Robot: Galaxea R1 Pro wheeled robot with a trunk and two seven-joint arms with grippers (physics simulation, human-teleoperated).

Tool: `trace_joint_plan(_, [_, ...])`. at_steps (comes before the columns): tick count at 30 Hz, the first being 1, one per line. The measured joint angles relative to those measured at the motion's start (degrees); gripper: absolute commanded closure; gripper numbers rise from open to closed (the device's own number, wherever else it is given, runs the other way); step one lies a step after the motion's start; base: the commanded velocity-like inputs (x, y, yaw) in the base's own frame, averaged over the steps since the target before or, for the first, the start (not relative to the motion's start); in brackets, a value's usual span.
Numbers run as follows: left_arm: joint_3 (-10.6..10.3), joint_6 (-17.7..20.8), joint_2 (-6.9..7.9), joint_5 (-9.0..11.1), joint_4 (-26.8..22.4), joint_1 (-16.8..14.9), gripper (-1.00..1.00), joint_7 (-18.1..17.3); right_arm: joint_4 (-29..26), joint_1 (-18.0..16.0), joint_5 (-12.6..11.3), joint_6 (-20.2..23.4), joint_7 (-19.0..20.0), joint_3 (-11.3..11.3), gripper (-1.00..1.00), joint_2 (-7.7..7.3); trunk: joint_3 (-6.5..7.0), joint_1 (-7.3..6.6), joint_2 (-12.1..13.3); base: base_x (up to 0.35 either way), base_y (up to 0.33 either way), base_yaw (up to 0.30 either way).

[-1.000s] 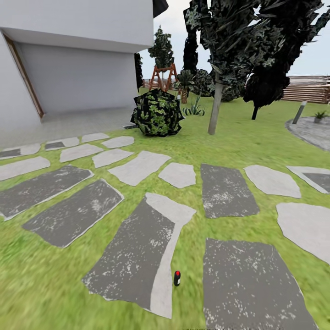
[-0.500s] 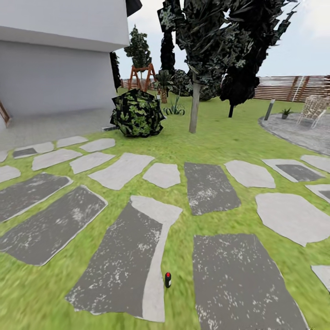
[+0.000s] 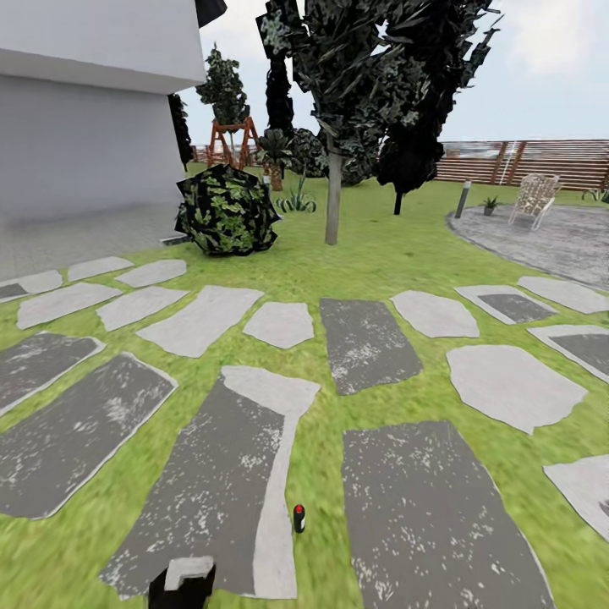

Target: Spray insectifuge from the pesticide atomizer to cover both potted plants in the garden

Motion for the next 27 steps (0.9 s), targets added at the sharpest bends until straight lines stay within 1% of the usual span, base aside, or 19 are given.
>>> trace_joint_plan(1, [-0.10, 1.78, -0.27, -0.06, 0.14, -2.62, -1.00, 0.00, -0.85, -0.12, 0.01, 0.01, -0.03, -0.03, -1.00, -0.95, 0.00, 0.00, 0.00, 0.000, 0.000, -0.006])
trace_joint_plan(2, [-0.10, 2.54, -0.31, -0.08, 0.15, -3.39, -1.00, 0.00, -1.31, -0.18, 0.05, 0.06, -0.05, -0.02, -1.00, -1.32, 0.00, 0.00, 0.00, 0.000, 0.000, -0.003])
trace_joint_plan(3, [-0.13, 4.78, -0.38, -0.12, 0.14, -4.91, -1.00, 0.04, -2.87, -0.71, 0.04, 0.27, -0.05, -0.03, -1.00, -2.40, 0.01, 0.00, 0.00, 0.000, 0.000, -0.002])
trace_joint_plan(4, [-0.14, 6.03, -0.44, -0.13, 0.12, -5.85, -1.00, 0.04, -4.12, -1.48, 0.07, 0.53, -0.04, -0.01, -1.00, -3.17, 0.00, 0.00, 0.00, 0.000, 0.000, -0.001])
trace_joint_plan(6, [-0.16, 7.53, -0.53, -0.14, -0.23, -7.31, -1.00, 0.00, -7.23, -3.91, 0.11, 1.45, 0.04, 0.03, -1.00, -4.06, 0.01, 0.00, 0.00, 0.000, 0.000, 0.000])
trace_joint_plan(7, [-0.19, 8.32, -0.62, -0.12, -0.52, -8.52, -1.00, -0.29, -11.01, -6.41, 0.13, 3.69, 0.11, 0.07, -1.00, -4.45, 0.01, 0.00, 0.00, 0.000, 0.000, 0.000])
trace_joint_plan(8, [-0.19, 8.45, -0.64, -0.13, -0.56, -8.78, -1.00, -0.35, -12.30, -7.63, 0.17, 4.60, 0.15, 0.07, -1.00, -4.51, 0.00, 0.00, 0.00, 0.000, 0.000, 0.000])
trace_joint_plan(9, [-0.21, 8.64, -0.61, -0.22, -0.58, -9.20, -1.00, -0.40, -14.84, -8.87, 0.20, 7.62, 0.27, 0.13, -1.00, -4.61, 0.00, 0.00, 0.00, 0.000, 0.000, 0.000])
trace_joint_plan(11, [-0.37, 8.38, -0.43, -0.34, -0.34, -9.27, -1.00, -0.30, -18.05, -9.90, 0.29, 12.29, 0.39, 0.16, -1.00, -4.68, -0.01, 0.00, 0.00, 0.000, 0.000, 0.000])
trace_joint_plan(13, [-0.48, 7.37, -0.12, -0.41, -0.24, -8.91, -1.00, -0.14, -19.17, -10.28, 0.27, 14.80, 0.45, 0.17, -1.00, -4.82, -0.01, 0.00, 0.00, 0.000, 0.000, 0.000])
trace_joint_plan(17, [-0.52, 6.19, -0.19, -0.41, -0.26, -8.79, -1.00, -0.10, -19.32, -10.41, 0.34, 15.58, 0.45, 0.22, -1.00, -4.82, -0.01, 0.00, 0.00, 0.000, -0.042, 0.000])
trace_joint_plan(21, [-0.48, 6.08, -0.34, -0.53, -0.06, -8.85, -1.00, -0.08, -19.68, -10.38, 0.34, 15.64, 0.39, 0.31, -1.00, -4.68, -0.01, 0.00, 0.00, 0.000, -0.212, -0.017])
trace_joint_plan(27, [-0.49, 6.06, -0.35, -0.51, 0.00, -8.88, -1.00, -0.12, -19.66, -10.36, 0.40, 15.68, 0.43, 0.34, -1.00, -4.69, -0.01, 0.00, 0.00, 0.000, -0.065, -0.257])
